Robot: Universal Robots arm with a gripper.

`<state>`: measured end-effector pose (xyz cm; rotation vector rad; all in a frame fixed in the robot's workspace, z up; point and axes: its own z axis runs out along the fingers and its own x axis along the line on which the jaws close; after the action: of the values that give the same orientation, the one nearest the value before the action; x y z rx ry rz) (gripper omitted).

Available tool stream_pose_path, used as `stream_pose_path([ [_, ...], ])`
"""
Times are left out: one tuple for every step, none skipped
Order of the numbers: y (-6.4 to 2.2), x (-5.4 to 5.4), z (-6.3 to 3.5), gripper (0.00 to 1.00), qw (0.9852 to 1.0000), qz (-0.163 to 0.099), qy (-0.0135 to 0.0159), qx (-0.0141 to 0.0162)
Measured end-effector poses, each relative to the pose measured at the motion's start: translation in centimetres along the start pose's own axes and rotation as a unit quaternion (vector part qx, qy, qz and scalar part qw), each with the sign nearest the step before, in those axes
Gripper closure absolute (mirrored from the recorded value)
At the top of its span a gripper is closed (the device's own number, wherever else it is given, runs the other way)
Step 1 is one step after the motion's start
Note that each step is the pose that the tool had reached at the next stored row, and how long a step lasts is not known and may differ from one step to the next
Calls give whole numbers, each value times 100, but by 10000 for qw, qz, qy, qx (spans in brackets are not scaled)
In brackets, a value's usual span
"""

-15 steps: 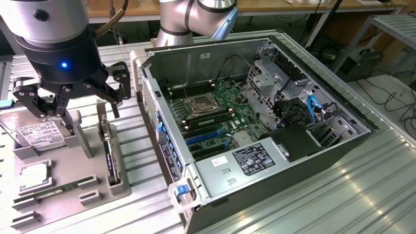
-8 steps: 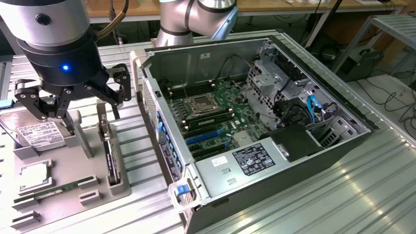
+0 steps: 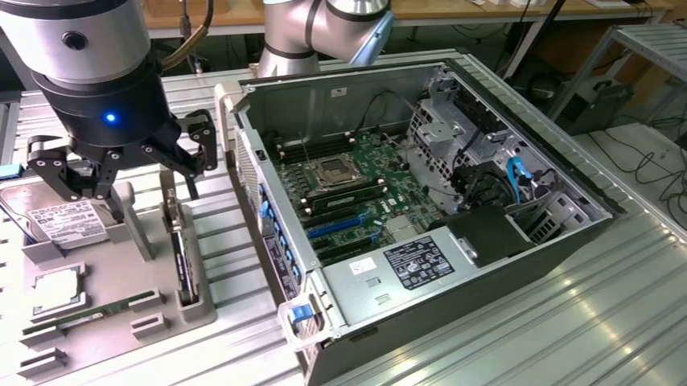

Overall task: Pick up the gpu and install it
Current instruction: 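Pick up the gpu and move the gpu toward the slot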

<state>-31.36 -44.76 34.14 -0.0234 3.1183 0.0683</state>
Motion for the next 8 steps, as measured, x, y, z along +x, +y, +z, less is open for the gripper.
stream_pose_path([
  [-6, 0, 7, 22, 10000, -1, -1, 0],
  [-11, 1, 13, 22, 10000, -1, -1, -1],
  [-19, 1, 17, 22, 10000, -1, -1, -1],
  [-26, 1, 21, 22, 10000, -1, 0, -1],
  [-32, 1, 27, 22, 10000, -1, -1, -1],
  [-36, 1, 35, 22, 10000, -1, -1, -2],
  [-39, -1, 43, 22, 10000, -1, -1, -1],
  [-39, -4, 51, 22, 10000, 0, 0, 0],
])
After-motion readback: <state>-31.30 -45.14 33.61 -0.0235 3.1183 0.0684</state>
